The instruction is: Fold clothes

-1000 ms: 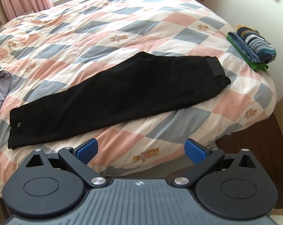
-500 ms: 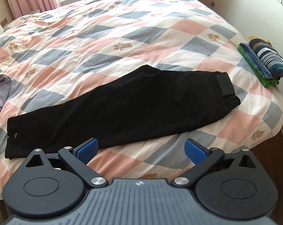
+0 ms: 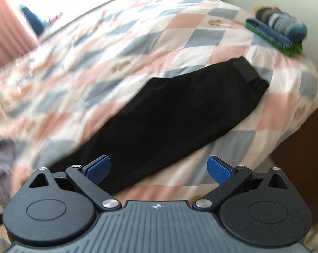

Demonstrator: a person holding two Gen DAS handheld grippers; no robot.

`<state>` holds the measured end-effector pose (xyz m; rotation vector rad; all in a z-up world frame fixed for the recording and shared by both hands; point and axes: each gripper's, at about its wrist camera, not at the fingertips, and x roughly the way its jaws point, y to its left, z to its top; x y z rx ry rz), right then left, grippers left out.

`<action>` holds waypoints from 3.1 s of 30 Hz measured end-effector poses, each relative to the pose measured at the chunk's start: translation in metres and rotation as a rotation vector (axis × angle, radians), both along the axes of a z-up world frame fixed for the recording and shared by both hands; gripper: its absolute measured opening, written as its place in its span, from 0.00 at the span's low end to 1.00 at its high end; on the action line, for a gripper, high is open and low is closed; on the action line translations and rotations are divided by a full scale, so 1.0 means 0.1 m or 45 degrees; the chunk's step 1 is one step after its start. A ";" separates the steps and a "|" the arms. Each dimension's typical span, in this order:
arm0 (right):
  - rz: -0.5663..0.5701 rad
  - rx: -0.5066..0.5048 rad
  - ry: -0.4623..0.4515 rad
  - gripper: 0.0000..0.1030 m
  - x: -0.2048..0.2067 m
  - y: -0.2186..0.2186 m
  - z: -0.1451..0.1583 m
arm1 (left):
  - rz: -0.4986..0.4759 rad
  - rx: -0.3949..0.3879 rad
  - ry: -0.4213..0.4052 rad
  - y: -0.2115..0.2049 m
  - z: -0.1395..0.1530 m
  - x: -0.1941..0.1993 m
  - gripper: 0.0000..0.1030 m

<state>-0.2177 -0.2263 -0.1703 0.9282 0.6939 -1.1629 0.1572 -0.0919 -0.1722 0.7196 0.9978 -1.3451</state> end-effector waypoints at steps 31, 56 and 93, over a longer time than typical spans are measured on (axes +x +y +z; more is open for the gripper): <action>0.196 0.158 0.212 0.76 2.25 1.70 -1.09 | 0.083 0.292 0.692 -0.24 -2.34 2.06 0.62; 1.507 -1.114 1.087 0.66 3.74 2.95 -2.41 | 0.272 0.363 0.945 -0.49 -2.46 2.28 0.28; 0.217 0.373 -0.834 0.56 -0.41 -0.97 -1.90 | 0.196 0.241 0.524 -1.57 -1.78 -1.16 0.34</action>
